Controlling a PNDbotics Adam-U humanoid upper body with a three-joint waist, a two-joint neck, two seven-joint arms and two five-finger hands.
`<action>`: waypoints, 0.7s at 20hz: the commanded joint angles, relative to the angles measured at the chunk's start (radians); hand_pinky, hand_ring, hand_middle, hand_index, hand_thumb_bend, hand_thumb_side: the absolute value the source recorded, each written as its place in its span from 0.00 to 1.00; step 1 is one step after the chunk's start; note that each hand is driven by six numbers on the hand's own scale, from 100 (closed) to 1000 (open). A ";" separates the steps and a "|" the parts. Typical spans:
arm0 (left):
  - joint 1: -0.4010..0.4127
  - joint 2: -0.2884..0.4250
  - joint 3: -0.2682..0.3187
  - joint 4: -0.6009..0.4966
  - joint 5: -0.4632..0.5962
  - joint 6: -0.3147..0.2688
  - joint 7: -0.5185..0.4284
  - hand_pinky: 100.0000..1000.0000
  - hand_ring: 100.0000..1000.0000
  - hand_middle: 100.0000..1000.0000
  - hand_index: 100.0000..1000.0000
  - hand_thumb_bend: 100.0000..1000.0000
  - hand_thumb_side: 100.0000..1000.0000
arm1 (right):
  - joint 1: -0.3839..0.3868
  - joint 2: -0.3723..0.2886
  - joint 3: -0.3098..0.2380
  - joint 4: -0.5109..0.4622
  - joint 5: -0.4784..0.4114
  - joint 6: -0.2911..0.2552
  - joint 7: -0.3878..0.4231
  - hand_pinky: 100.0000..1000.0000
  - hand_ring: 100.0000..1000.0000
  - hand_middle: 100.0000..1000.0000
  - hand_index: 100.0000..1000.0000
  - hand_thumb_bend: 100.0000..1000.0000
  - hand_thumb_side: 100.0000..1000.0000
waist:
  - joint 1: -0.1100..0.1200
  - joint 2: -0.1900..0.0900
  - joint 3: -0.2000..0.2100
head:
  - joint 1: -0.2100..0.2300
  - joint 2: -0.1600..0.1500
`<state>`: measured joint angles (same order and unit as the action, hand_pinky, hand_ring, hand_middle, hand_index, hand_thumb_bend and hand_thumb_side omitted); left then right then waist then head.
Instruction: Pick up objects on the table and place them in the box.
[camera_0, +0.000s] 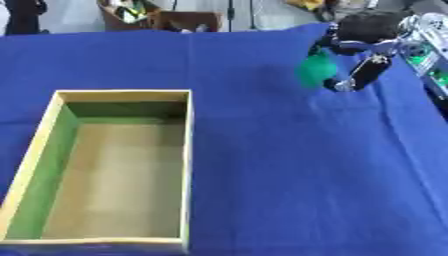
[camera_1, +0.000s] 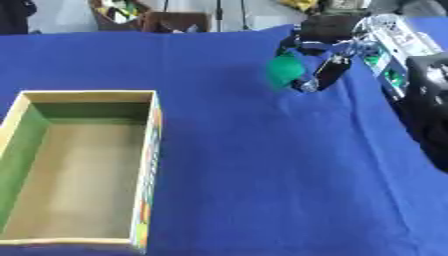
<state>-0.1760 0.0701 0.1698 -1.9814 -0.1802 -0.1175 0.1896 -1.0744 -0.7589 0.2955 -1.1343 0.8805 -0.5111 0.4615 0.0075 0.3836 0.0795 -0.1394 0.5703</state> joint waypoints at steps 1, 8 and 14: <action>-0.008 0.019 -0.001 -0.019 0.002 0.004 -0.001 0.00 0.30 0.37 0.45 0.00 0.88 | -0.029 -0.021 -0.018 -0.044 -0.054 0.043 -0.001 0.46 0.48 0.03 0.00 0.00 0.17 | -0.004 -0.032 -0.003 | 0.005 0.001; -0.010 0.025 -0.001 -0.019 0.006 0.008 -0.002 0.00 0.30 0.37 0.45 0.00 0.88 | -0.054 -0.014 -0.015 -0.127 -0.159 0.108 -0.001 0.46 0.45 0.01 0.00 0.00 0.16 | -0.011 -0.045 -0.003 | 0.008 0.003; -0.011 0.027 -0.004 -0.019 0.010 0.007 -0.003 0.00 0.30 0.37 0.45 0.00 0.88 | -0.102 0.039 -0.007 -0.245 -0.206 0.171 -0.027 0.45 0.43 0.00 0.00 0.00 0.14 | -0.014 -0.052 0.002 | 0.002 0.009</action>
<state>-0.1779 0.0788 0.1695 -1.9814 -0.1742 -0.1117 0.1873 -1.1496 -0.7160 0.2968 -1.3398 0.6892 -0.3549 0.4418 -0.0068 0.3577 0.0813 -0.1348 0.5745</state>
